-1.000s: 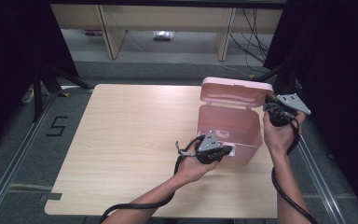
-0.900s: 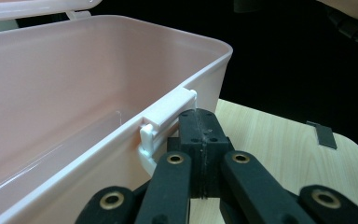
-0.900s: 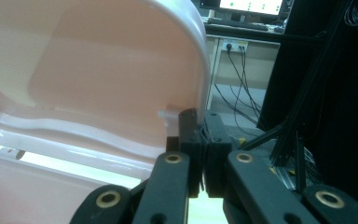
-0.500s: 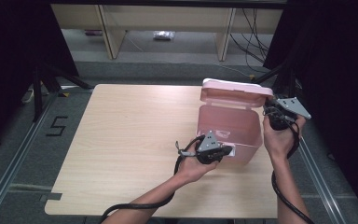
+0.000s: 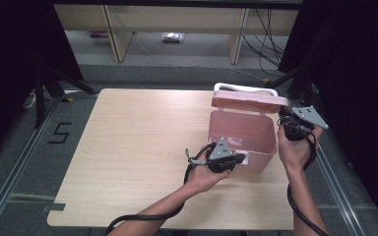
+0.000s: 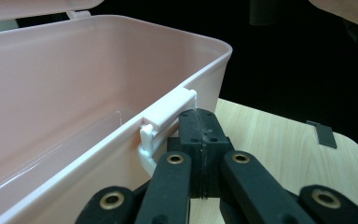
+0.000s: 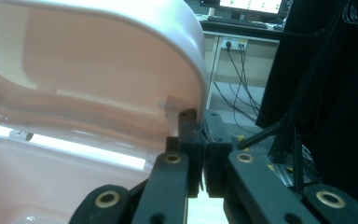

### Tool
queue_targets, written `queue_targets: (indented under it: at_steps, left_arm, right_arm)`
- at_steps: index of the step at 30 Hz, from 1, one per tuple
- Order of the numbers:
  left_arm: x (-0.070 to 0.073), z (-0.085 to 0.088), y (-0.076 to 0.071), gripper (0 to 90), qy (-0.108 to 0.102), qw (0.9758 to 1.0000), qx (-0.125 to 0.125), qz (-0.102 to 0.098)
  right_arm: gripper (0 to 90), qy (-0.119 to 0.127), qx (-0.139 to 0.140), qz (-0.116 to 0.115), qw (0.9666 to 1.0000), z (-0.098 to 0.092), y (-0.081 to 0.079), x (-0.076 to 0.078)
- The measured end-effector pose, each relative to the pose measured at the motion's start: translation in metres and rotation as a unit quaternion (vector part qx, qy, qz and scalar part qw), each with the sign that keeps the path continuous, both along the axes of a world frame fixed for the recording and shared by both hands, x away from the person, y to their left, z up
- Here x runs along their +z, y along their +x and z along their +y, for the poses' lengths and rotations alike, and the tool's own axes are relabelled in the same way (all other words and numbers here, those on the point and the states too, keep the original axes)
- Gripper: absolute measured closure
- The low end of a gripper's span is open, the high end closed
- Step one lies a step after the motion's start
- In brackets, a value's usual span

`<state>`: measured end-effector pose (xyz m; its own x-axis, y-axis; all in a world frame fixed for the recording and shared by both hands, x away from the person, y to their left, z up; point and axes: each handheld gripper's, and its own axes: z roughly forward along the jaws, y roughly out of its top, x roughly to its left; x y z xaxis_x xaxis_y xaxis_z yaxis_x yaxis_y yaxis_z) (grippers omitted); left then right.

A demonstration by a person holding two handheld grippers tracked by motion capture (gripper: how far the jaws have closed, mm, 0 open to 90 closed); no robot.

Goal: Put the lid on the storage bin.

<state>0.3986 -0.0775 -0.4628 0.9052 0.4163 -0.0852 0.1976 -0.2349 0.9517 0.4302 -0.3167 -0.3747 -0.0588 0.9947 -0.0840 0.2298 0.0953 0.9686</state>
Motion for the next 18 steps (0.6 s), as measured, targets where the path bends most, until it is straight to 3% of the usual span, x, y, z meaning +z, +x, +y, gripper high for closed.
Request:
queue_targets:
  at_steps: [2, 6, 8, 12, 14, 18]
  left_arm:
    - [0.0, 0.0, 0.0, 90.0, 0.0, 1.0, 0.0, 0.0]
    - [-0.0003, -0.0003, 0.0, 90.0, -0.002, 1.0, 0.0, -0.001]
    - [-0.0006, -0.0005, 0.0, 90.0, -0.004, 1.0, -0.002, -0.001]
    - [-0.0005, -0.0005, 0.0001, 90.0, -0.004, 1.0, -0.002, -0.002]
    - [-0.0006, -0.0005, 0.0, 90.0, -0.004, 1.0, -0.002, -0.002]
    - [-0.0002, -0.0004, -0.0004, 90.0, -0.001, 1.0, -0.001, -0.002]
  right_arm:
    - [89.2, -0.009, 0.003, -0.005, 0.9999, -0.001, -0.0006, -0.001]
    - [89.3, 0.002, -0.005, 0.002, 1.0, 0.0012, -0.0042, -0.0027]
    - [89.3, -0.01, 0.0, -0.003, 0.9999, -0.0002, -0.0041, -0.0032]
    - [89.3, 0.0, -0.006, -0.003, 1.0, 0.002, -0.0059, -0.0047]
    - [89.3, -0.01, -0.003, -0.004, 0.9999, 0.0008, -0.006, -0.0048]
    - [89.3, -0.003, -0.006, 0.0, 1.0, 0.0023, -0.0084, -0.0061]
